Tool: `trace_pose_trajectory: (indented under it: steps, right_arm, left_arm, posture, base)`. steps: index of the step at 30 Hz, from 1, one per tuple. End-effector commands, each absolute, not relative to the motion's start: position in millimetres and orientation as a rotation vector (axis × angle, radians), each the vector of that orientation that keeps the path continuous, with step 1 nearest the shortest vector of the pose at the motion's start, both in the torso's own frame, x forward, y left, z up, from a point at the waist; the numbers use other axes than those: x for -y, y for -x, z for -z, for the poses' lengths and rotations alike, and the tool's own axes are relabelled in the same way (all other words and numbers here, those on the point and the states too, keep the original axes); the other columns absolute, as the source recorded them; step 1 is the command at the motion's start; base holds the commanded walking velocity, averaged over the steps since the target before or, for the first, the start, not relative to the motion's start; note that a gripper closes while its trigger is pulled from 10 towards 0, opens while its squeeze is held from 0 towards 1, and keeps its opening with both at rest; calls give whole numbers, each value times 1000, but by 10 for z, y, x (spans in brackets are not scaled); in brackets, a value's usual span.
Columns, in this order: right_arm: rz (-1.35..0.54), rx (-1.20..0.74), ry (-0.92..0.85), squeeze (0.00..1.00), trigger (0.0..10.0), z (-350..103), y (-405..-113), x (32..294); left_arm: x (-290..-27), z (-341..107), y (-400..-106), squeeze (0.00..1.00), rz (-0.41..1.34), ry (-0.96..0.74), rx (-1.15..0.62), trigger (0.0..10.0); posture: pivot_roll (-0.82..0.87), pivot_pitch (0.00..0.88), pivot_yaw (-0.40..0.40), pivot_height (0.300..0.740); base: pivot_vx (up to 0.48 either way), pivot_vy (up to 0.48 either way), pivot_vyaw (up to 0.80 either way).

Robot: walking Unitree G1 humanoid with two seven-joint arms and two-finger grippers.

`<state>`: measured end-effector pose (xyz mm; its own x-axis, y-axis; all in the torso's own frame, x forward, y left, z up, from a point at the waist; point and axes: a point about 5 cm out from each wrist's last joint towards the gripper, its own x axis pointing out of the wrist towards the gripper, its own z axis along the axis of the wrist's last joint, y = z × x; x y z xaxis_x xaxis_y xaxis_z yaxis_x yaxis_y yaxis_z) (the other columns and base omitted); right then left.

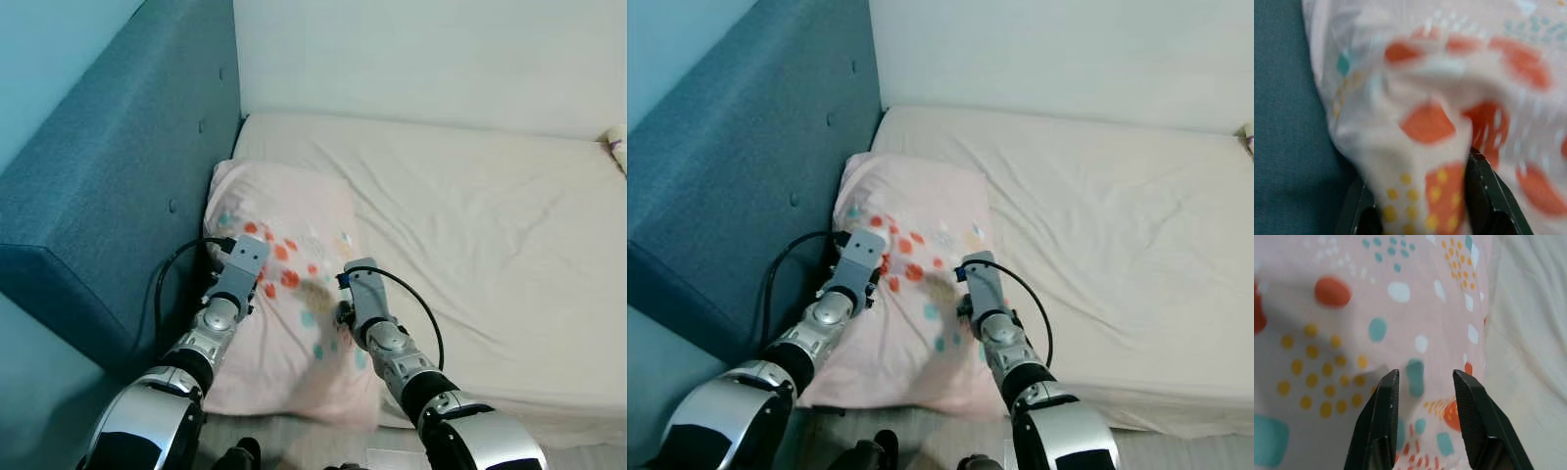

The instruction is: Clean up the room

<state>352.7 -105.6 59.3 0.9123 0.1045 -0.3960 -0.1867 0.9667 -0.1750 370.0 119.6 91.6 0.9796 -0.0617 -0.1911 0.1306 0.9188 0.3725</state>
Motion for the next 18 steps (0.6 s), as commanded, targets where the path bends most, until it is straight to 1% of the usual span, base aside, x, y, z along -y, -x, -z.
trace_pose_trajectory:
  steps: [1, 6, 9, 10, 11, 12, 13, 14, 15, 17, 18]
  right_arm:
    - [-152, -416, 219, 0, 10000, -534, -3486, 1047]
    - [-154, -413, 211, 0, 10000, -538, -3484, 1016]
    - [-146, -392, 204, 0, 10000, -582, -3511, 1013]
    - [-138, -354, 179, 0, 10000, -654, -3551, 1011]
    - [-138, -354, 179, 0, 10000, -654, -3551, 1011]
    - [-133, -336, 166, 0, 10000, -689, -3569, 1011]
    - [-117, -302, 148, 0, 10000, -748, -3597, 1025]
    - [-117, -302, 148, 0, 10000, -748, -3597, 1025]
    - [-103, -276, 132, 0, 10000, -791, -3617, 1047]
    - [-103, -276, 132, 0, 10000, -791, -3617, 1047]
    - [-66, -185, 72, 0, 10000, -926, -3654, 1128]
  left_arm:
    - [-1187, -883, -3675, 0, 111, -413, -173, 10000]
    - [-1258, -950, -3718, 0, 103, -412, -163, 10000]
    - [-1296, -1043, -3761, 0, 144, -388, -132, 10000]
    - [-1365, -1200, -3826, 0, 165, -343, -77, 10000]
    - [-1365, -1200, -3826, 0, 165, -343, -77, 10000]
    - [-1400, -1283, -3856, 0, 173, -318, -47, 10000]
    - [-1465, -1416, -3902, 0, 168, -270, -3, 10000]
    - [-1465, -1416, -3902, 0, 168, -270, -3, 10000]
    - [-1513, -1513, -3933, 0, 160, -233, 27, 10000]
    - [-1513, -1513, -3933, 0, 160, -233, 27, 10000]
    - [-1696, -1738, -3981, 0, 130, -111, 101, 10000]
  posture:
    - [-4, 273, -46, 734]
    - [-2, 261, -49, 734]
    - [0, 236, -55, 734]
    - [2, 218, -59, 734]
    - [2, 218, -59, 734]
    - [2, 218, -59, 734]
    - [4, 198, -61, 734]
    - [4, 198, -61, 734]
    - [10, 179, -60, 734]
    - [10, 179, -60, 734]
    - [17, 128, -49, 734]
  base:
    - [0, 0, 0]
    - [0, 0, 0]
    - [0, 0, 0]
    - [0, 0, 0]
    - [0, 0, 0]
    - [0, 0, 0]
    - [0, 0, 0]
    - [0, 0, 0]
    - [0, 0, 0]
    - [0, 0, 0]
    - [0, 0, 0]
